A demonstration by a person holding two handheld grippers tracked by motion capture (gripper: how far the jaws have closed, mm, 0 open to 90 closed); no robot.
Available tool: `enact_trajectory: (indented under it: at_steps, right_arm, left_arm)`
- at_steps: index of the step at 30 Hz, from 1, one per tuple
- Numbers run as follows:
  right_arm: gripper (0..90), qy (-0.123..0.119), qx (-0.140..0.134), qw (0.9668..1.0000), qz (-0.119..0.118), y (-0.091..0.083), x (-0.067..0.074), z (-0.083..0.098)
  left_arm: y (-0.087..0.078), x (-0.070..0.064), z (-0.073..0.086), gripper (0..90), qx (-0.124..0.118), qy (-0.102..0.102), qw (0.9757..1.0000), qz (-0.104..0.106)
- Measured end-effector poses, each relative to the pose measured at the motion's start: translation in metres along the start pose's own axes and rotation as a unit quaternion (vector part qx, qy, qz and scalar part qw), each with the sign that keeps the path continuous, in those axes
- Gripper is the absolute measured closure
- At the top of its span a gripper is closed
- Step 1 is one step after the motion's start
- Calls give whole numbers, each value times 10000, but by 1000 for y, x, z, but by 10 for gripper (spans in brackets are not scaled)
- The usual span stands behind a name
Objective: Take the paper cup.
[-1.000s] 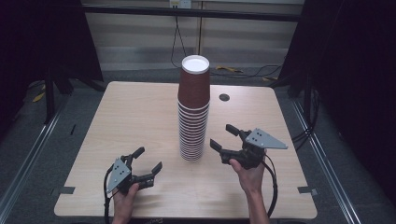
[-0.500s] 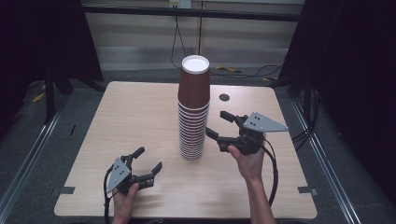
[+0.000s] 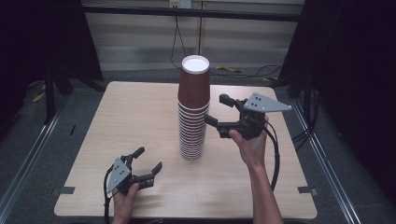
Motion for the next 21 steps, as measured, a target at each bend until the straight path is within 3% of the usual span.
enact_trajectory:
  at_steps: [7, 11, 14, 21]
  right_arm:
    - [187, -70, 51, 10000, 37, 4, -3, -18]
    - [268, -139, -37, 9999, 14, 2, -3, -29]
    - [233, -124, -46, 9999, 52, 0, -6, -36]
    - [144, -61, 23, 9999, -145, 4, -7, -47]
  left_arm:
    - [0, 0, 0, 155, 0, 1, 10000, 3]
    - [0, 0, 0, 156, 0, 2, 10000, 4]
    - [0, 0, 0, 156, 0, 1, 10000, 6]
    - [0, 0, 0, 156, -1, 1, 10000, 8]
Point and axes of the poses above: each handheld gripper's, and its own axes: y roughly forward along the jaws, z roughly out of its underside, x roughly to its left, the point moved 10 cm from there along y, roughly forward along the jaws, and after that the axes turned 8 degrees about x, right-handed, at the moved point
